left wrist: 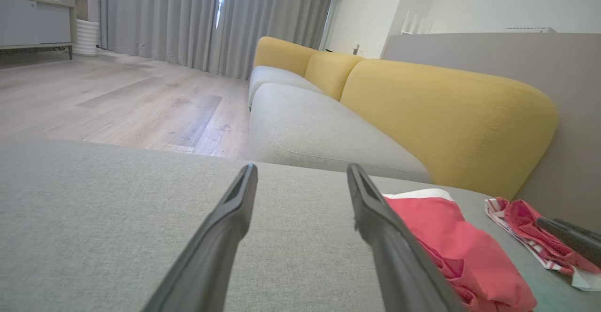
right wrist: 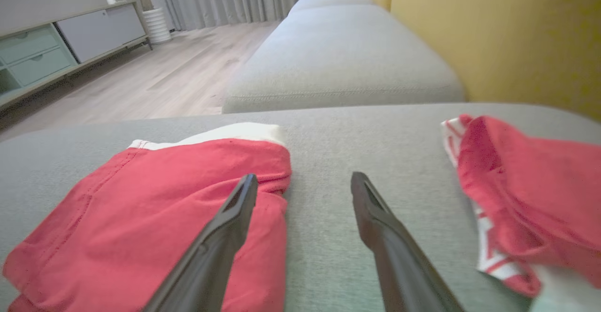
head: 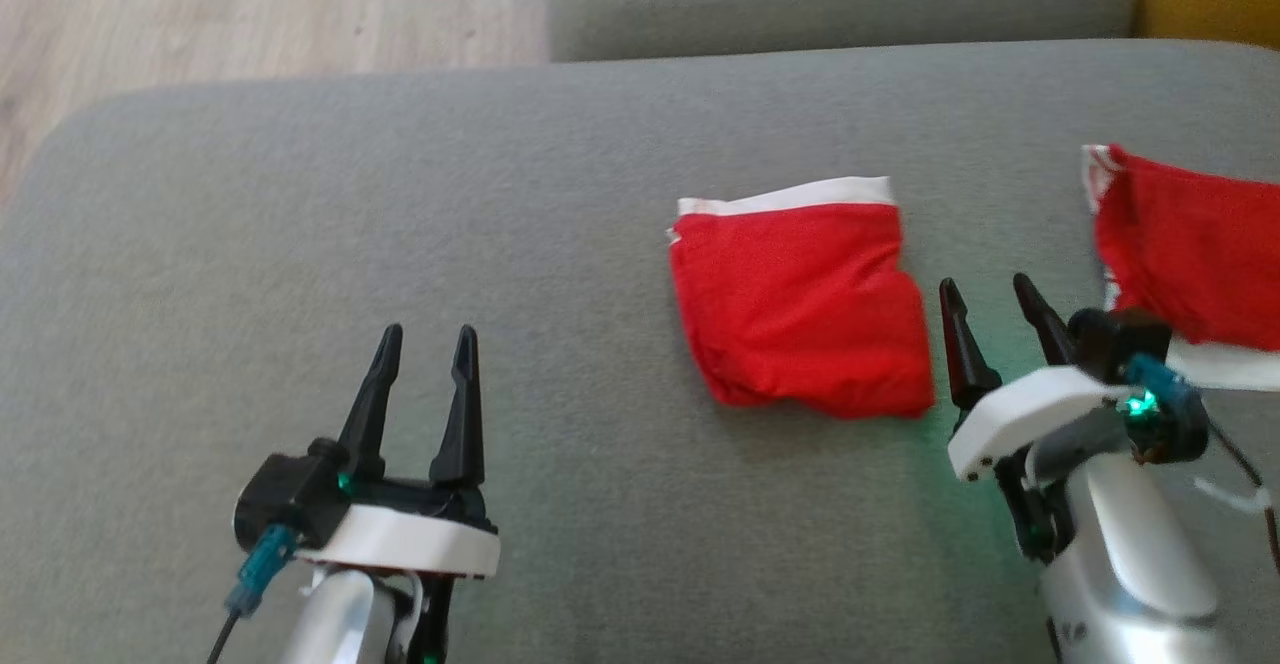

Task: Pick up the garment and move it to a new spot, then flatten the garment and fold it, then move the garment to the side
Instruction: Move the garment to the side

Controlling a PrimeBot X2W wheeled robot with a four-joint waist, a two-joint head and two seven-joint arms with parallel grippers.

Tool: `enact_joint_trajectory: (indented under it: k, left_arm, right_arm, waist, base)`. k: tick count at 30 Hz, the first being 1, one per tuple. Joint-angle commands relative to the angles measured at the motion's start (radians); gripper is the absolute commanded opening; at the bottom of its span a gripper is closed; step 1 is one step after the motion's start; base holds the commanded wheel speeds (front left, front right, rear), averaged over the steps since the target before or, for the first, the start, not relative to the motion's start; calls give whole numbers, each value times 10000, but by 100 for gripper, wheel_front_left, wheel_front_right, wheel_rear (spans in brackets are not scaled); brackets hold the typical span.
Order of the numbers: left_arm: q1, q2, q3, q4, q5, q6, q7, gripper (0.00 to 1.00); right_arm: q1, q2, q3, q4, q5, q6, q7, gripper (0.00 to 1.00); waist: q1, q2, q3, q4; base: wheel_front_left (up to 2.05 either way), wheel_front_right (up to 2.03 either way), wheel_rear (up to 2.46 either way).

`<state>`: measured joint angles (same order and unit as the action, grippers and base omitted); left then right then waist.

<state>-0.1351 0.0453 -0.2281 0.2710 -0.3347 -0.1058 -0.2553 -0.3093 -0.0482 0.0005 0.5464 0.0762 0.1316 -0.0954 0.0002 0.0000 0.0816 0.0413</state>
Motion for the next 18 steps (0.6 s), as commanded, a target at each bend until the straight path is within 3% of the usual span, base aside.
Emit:
enact_joint_trajectory:
  k: [1,9,18]
  left_arm:
    - [-536,49,212,-246,-67,-29,-65,100]
    - [-878,49,-125,-80,-170,3,-65,100]
    - [-936,49,-213,-75,-218,53,-65,100]
  right_arm:
    - [-659,-21,239,142,580,-9,251,100]
    - [-2010,-21,105,2357,825,-9,913,100]
    - [-2640,-21,-138,4323,321,-9,638,100]
  waist:
    - [-2,0,293,345]
    - [-2,0,690,1082]
    - [-2,0,783,1409]
  base:
    - [0,0,0]
    - [0,0,0]
    - [0,0,0]
